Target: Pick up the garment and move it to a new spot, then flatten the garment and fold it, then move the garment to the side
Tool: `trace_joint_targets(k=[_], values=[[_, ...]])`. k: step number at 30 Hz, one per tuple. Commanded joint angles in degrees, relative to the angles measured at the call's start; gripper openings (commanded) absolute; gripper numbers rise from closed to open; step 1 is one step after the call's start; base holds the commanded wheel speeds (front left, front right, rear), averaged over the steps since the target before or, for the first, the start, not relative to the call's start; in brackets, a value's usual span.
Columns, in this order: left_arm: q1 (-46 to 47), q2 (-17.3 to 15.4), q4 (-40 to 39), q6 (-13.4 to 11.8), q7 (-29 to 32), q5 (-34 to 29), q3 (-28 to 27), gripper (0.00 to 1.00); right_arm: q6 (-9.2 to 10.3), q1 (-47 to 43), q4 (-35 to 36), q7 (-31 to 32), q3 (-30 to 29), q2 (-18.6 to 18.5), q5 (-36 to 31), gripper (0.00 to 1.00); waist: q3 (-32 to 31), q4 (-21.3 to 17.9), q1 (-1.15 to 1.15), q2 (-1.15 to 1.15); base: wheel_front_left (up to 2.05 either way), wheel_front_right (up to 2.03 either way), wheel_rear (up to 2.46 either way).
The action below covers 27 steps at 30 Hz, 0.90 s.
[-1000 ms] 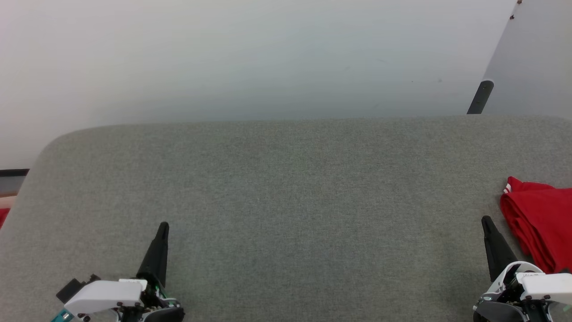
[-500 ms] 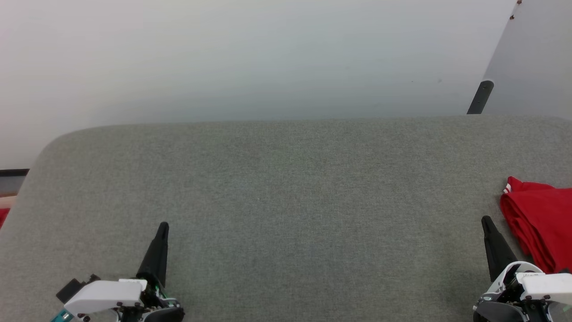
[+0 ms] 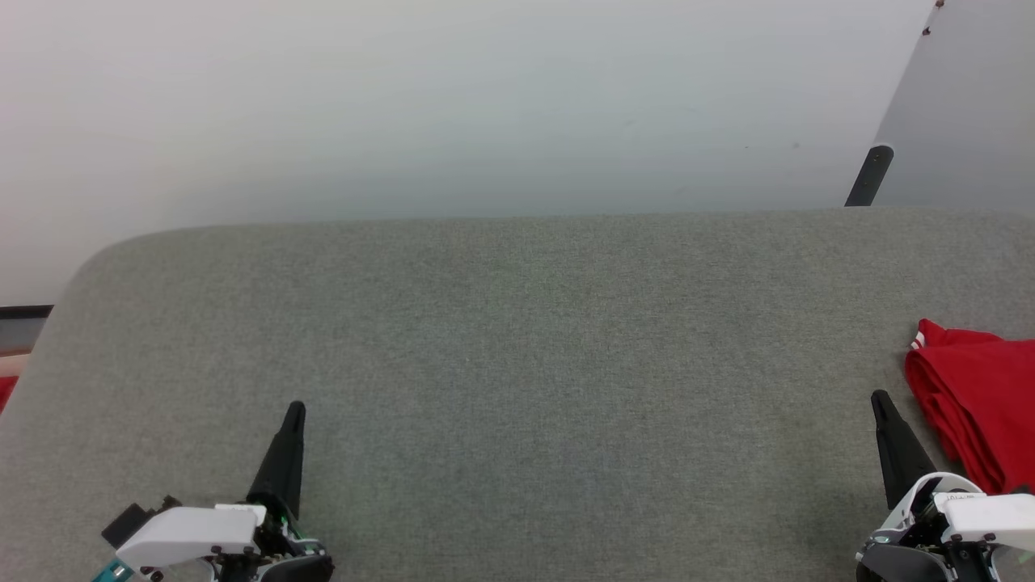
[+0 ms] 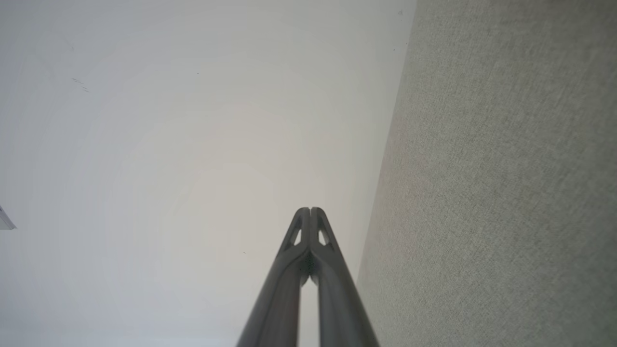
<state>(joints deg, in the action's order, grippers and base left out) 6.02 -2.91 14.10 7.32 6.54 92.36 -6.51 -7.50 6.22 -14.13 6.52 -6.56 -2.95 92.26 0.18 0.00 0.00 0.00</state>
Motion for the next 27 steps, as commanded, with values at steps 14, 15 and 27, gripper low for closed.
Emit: trace_joint_targets(k=[14, 15, 27], values=[[0.6, 0.1, 0.1, 0.3, 0.2, 0.1, -0.2, 0.0, 0.02, 0.2, 0.0, 0.1, 0.0, 0.2, 0.3, 0.0, 0.0, 0.0, 0.0, 0.0, 0.0, 0.0, 0.0], [0.6, 0.1, 0.1, 0.3, 0.2, 0.1, -0.1, 0.0, 0.02, 0.2, 0.0, 0.1, 0.0, 0.2, 0.3, 0.0, 0.0, 0.0, 0.0, 0.0, 0.0, 0.0, 0.0], [0.6, 0.1, 0.0, 0.3, 0.2, 0.1, -0.2, 0.0, 0.02, 0.2, 0.0, 0.1, 0.0, 0.2, 0.3, 0.0, 0.0, 0.0, 0.0, 0.0, 0.0, 0.0, 0.0]])
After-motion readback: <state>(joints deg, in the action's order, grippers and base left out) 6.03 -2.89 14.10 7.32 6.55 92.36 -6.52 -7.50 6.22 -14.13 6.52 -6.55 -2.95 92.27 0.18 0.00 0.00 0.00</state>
